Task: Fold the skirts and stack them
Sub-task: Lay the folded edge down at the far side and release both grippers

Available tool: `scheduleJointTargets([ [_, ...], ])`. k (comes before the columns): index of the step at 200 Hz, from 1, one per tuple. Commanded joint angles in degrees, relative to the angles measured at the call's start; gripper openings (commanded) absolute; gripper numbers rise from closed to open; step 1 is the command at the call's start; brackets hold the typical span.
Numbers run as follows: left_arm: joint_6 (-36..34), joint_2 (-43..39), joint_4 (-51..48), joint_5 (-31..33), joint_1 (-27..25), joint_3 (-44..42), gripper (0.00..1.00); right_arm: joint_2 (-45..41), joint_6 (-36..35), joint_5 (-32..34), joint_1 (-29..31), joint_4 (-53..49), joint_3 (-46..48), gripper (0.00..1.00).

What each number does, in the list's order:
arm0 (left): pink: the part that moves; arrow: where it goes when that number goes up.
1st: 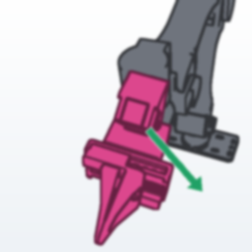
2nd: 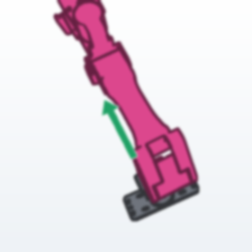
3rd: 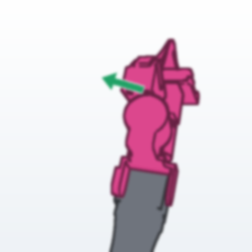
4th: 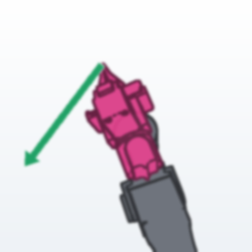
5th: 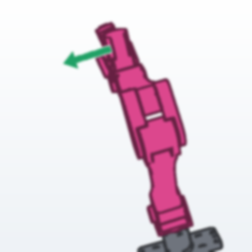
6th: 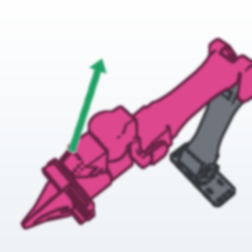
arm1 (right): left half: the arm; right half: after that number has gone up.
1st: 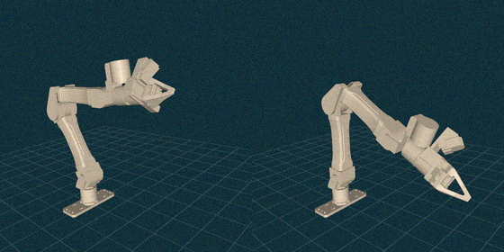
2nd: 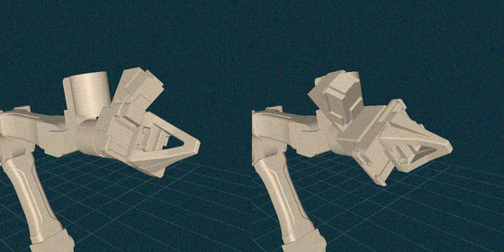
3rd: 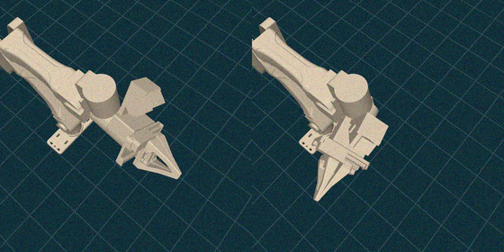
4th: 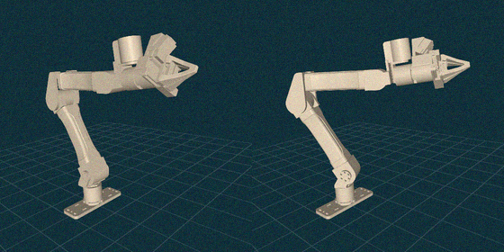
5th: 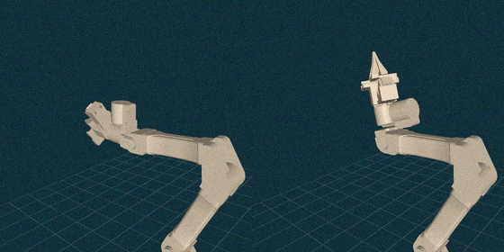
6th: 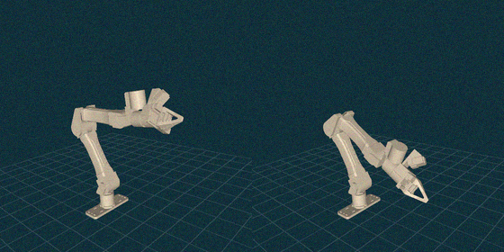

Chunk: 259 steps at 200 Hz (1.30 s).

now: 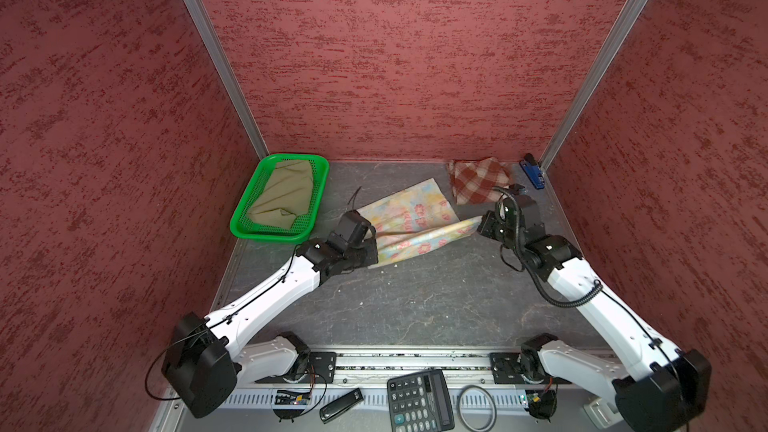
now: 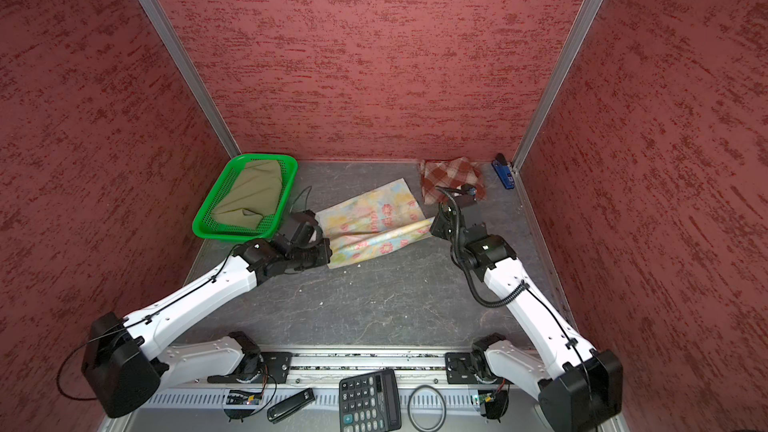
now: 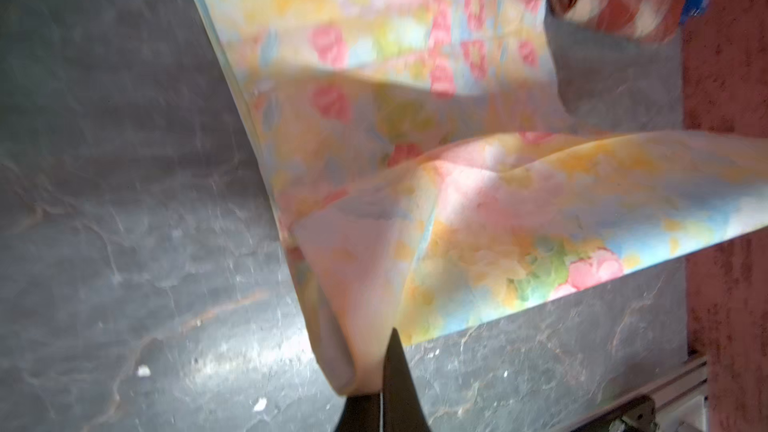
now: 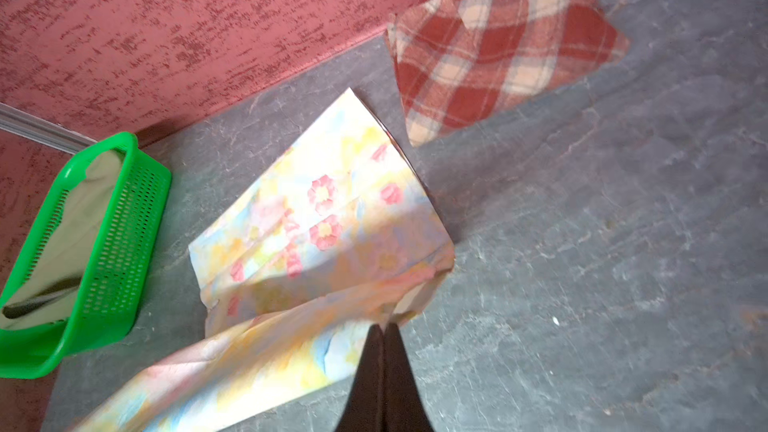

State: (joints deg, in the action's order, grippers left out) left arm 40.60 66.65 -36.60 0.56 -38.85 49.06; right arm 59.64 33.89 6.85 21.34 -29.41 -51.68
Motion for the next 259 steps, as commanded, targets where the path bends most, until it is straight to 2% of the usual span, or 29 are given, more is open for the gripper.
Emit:
scheduleJointTargets([
  [1,8.6,-3.5,-2.0,5.6,-6.1,-4.3,0.0,-6.2,3.3,0.0,0.7,-2.6,4.7,0.0],
  [27,12.7,-5.0,-2.5,7.2,-10.1,-7.1,0.0,-11.6,4.0,1.8,0.8,-7.6,6.9,0.0],
  [52,9.7,-3.7,-2.8,7.0,-7.7,-3.9,0.0,-9.7,3.0,4.1,0.8,-8.3,3.3,0.0],
  [97,-1.2,4.8,1.7,-0.9,7.2,3.2,0.0,11.7,-0.1,0.4,0.8,3.5,-9.3,0.0],
  [128,-5.6,13.2,6.2,-6.8,15.9,7.2,0.0,28.5,-2.8,-0.9,0.4,8.8,-21.7,0.0],
  [172,-8.2,25.0,11.0,-10.3,22.2,14.3,0.0,46.4,-3.9,-5.5,-2.0,12.4,-37.5,0.0],
  [228,-10.0,35.5,13.0,-9.5,27.0,23.4,0.0,63.3,-4.8,-10.3,-4.4,15.1,-53.5,0.0],
  [259,-10.0,44.0,12.4,-9.0,28.5,30.1,0.01,73.0,-4.6,-11.1,-5.0,14.2,-63.5,0.0],
])
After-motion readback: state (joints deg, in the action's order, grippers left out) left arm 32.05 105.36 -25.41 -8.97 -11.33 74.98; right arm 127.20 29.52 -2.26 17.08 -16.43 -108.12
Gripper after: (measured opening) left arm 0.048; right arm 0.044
